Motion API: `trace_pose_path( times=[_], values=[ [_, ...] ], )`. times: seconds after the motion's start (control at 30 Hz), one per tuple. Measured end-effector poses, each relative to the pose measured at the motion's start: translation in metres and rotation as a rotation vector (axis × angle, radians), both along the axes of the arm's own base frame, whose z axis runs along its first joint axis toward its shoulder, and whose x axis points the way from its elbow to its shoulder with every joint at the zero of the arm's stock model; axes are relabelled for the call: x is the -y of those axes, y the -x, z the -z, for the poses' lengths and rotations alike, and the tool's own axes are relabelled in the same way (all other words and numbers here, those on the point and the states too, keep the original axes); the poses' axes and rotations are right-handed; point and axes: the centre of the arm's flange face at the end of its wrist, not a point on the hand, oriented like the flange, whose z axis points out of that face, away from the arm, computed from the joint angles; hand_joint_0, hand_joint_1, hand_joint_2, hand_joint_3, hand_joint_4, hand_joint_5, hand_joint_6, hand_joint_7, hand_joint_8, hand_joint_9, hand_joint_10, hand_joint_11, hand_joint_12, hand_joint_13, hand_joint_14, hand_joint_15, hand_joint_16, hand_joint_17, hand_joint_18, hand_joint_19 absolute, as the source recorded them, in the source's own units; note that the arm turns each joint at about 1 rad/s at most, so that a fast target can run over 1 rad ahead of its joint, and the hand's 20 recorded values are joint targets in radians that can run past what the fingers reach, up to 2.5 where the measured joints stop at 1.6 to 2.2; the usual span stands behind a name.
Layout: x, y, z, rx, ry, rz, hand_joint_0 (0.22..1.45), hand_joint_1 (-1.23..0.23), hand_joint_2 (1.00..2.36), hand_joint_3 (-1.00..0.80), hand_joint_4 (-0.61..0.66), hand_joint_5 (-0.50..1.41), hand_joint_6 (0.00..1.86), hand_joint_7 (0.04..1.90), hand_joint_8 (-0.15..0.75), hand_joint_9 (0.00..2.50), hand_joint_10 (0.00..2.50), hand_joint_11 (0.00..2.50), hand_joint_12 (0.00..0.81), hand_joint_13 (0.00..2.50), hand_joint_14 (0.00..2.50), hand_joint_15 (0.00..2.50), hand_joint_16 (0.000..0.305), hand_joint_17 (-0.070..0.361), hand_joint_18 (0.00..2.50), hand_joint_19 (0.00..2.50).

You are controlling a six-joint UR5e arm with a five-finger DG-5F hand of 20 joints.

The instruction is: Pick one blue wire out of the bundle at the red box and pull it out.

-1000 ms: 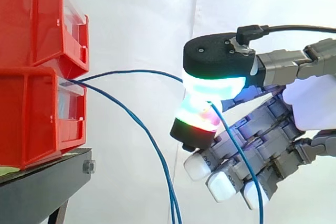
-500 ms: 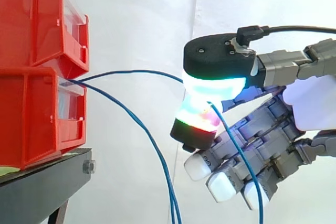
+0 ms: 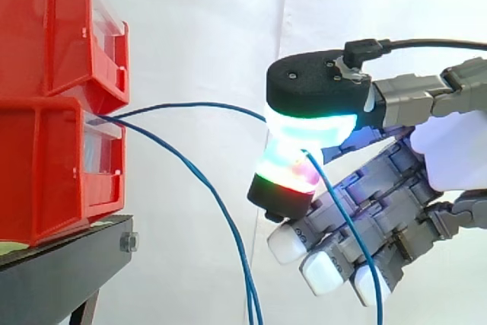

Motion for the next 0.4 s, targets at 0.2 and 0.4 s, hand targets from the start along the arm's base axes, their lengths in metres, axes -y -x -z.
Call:
trace_pose_path(
  times=[0.2, 0.4],
  values=[
    [0.0001, 0.0001, 0.0002, -0.001, 0.000, 0.000, 0.58, -0.69, 1.00, -0.03, 0.22, -0.09, 0.90, 1.18, 0.447, 1.15, 0.01, 0.65, 0.501, 0.88, 0.01, 0.43, 0.071, 0.161, 0.90, 0.56],
    [0.0002, 0.0003, 0.0007, -0.002, 0.001, 0.000, 0.58, -0.69, 1.00, -0.03, 0.21, -0.09, 0.90, 1.16, 0.443, 1.15, 0.01, 0.65, 0.500, 0.88, 0.01, 0.43, 0.071, 0.160, 0.90, 0.56]
  ],
)
